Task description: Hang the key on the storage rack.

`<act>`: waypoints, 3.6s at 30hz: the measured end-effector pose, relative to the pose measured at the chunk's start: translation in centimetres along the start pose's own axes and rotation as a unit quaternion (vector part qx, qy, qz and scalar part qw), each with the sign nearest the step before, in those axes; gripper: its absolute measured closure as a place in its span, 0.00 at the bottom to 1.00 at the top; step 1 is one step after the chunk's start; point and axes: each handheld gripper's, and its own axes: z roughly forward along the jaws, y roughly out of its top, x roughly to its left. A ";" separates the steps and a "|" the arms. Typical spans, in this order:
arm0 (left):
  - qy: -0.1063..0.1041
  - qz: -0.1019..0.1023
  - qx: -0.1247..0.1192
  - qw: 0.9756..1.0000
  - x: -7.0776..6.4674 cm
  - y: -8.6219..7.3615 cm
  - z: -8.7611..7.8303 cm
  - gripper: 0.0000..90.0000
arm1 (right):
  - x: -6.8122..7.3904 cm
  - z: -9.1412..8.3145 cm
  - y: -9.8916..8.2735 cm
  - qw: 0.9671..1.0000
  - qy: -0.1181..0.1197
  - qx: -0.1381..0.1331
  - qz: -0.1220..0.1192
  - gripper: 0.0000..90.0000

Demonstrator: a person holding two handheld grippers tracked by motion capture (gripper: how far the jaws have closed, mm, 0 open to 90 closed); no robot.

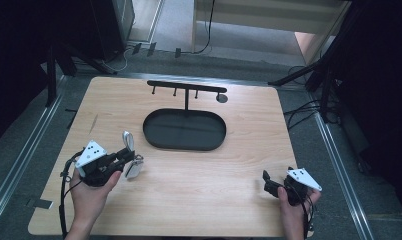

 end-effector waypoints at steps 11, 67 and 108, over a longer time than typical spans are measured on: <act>-0.021 0.006 -0.049 0.999 0.2 1.7 1.9 0.83 | -0.1 0.0 0.0 1.000 0.001 -0.002 0.003 0.08; -0.101 -0.062 -0.066 0.991 4.6 7.5 13.1 0.84 | -0.1 -0.1 0.0 1.000 0.000 -0.002 0.007 0.08; -0.054 -0.161 -0.061 0.984 6.2 6.9 14.1 0.77 | -0.1 -0.1 0.0 1.000 -0.001 0.000 0.002 0.08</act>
